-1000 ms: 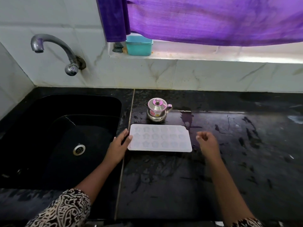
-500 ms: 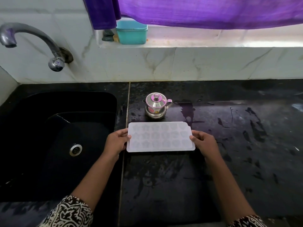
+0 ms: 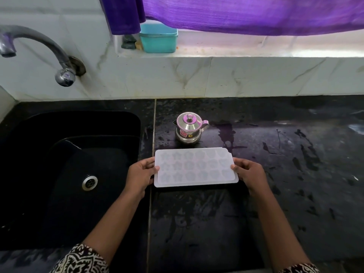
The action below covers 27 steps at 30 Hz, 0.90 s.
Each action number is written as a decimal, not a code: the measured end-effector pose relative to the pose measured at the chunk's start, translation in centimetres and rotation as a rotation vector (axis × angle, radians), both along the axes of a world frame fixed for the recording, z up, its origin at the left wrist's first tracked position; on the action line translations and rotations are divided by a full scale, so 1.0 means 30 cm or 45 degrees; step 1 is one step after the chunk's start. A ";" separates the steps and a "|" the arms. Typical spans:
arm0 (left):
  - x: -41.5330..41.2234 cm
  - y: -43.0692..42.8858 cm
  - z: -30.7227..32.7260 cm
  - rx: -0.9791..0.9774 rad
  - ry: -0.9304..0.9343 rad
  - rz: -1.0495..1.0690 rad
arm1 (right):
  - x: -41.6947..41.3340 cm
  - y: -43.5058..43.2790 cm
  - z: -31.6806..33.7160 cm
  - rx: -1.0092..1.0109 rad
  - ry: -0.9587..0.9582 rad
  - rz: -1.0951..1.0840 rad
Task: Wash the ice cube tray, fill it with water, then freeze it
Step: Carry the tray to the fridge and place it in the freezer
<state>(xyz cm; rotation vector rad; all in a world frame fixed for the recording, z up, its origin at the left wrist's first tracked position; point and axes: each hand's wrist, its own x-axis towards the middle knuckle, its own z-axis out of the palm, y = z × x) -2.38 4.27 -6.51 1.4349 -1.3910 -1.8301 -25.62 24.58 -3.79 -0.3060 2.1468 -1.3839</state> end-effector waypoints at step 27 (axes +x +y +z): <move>0.340 0.536 0.154 -0.139 0.081 0.566 | 0.132 0.131 0.094 -0.149 0.002 0.526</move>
